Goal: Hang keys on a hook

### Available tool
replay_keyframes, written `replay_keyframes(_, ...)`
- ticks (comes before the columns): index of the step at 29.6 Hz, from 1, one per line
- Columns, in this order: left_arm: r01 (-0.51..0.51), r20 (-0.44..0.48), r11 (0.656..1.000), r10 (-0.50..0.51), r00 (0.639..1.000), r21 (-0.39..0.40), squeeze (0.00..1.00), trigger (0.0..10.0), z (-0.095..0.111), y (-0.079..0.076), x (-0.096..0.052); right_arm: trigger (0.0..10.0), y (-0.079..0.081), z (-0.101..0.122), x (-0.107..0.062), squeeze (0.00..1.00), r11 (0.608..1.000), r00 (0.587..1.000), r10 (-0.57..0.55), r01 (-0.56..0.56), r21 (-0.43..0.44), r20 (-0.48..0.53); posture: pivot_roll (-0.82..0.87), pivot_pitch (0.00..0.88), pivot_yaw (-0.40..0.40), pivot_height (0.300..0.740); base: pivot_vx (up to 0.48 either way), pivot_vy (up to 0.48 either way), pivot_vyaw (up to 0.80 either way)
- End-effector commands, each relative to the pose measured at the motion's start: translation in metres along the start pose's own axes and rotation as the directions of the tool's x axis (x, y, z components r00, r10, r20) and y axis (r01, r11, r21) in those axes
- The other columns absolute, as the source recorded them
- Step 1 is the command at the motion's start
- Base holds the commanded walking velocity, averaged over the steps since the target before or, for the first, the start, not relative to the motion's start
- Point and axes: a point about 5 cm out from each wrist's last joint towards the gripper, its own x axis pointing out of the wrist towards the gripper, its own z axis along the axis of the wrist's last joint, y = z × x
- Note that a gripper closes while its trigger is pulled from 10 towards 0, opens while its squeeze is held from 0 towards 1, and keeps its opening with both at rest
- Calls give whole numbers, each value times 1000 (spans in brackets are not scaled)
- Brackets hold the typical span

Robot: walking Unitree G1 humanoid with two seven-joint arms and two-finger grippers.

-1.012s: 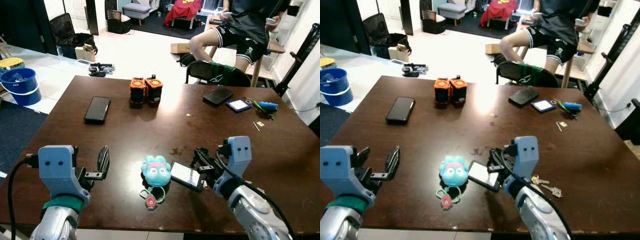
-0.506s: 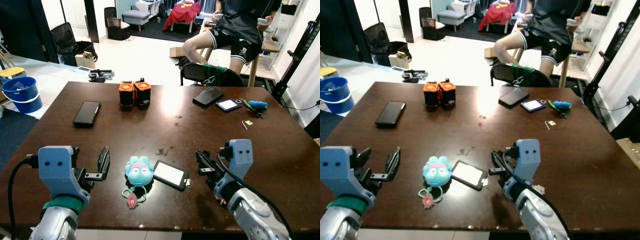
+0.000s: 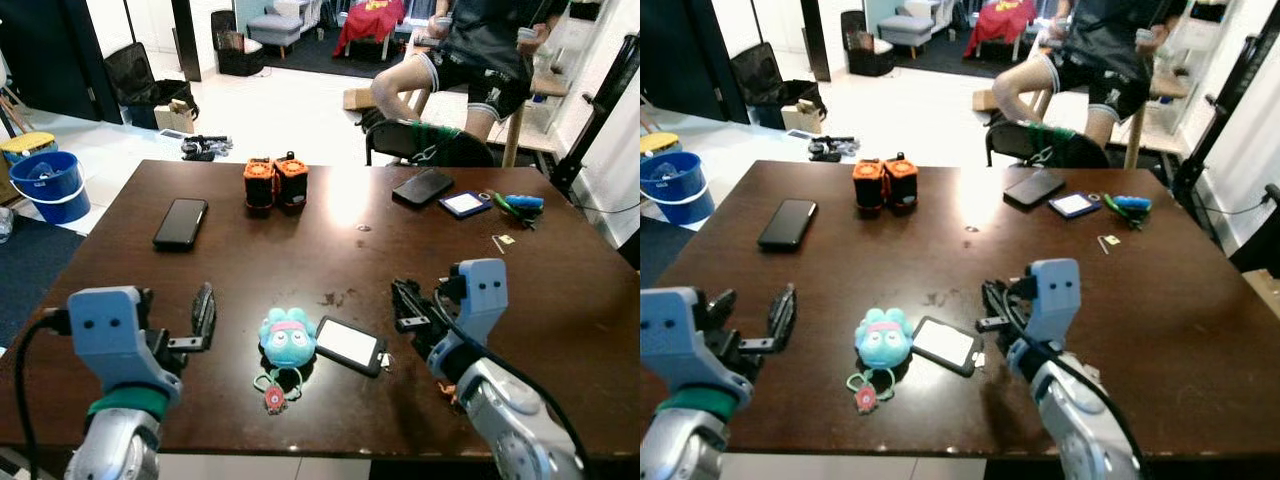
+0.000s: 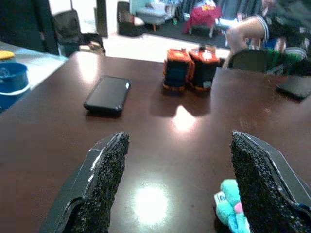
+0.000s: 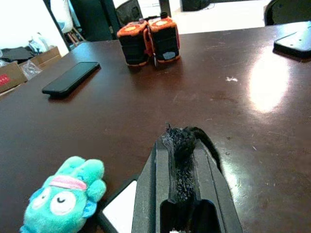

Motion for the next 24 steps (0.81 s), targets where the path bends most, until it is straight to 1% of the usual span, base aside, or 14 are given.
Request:
replay_keyframes(1,14,-13,1000,-14,1000,7,0,10000,-2,0,0,10000,1,-2,1,0,1000,1000,-6,6,2,-1,-205,128,133,740,0,0,0)
replay_keyframes(2,24,-12,1000,-24,1000,1,0,10000,-1,0,3,10000,0,-3,-1,0,1000,1000,-24,24,11,3,-199,133,146,740,0,0,0)
replay_keyframes(4,24,-12,1000,-24,1000,1,0,10000,-1,0,3,10000,0,-3,-1,0,1000,1000,-24,24,11,3,-199,133,146,740,0,0,0)
replay_keyframes(6,29,-9,1000,-29,1000,-9,0,10000,1,3,5,10000,2,-6,-6,0,999,999,-35,35,24,-3,-191,131,162,740,0,0,0)
replay_keyframes(10,42,-11,999,-42,999,-14,0,10000,2,4,4,10000,3,-11,-9,0,998,999,-45,46,44,-13,-185,132,170,740,0,0,0)
replay_keyframes(12,54,-5,998,-54,999,-16,0,10000,4,4,3,10000,2,-14,-12,0,996,998,-67,68,64,-17,-176,131,181,740,0,0,0)
replay_keyframes(16,57,2,998,-57,998,-18,0,10000,6,5,3,10000,1,-15,-14,0,993,996,-84,85,76,-17,-176,131,181,740,0,0,0)
replay_keyframes(20,34,24,999,-34,999,-6,0,10000,9,9,4,10000,0,-18,-19,0,991,994,-106,106,76,-14,-172,131,181,740,0,0,0)
replay_keyframes(24,26,14,1000,-26,1000,-9,0,10000,9,11,1,10000,0,-19,-23,0,991,994,-112,113,78,-17,-171,130,182,740,0,0,0)
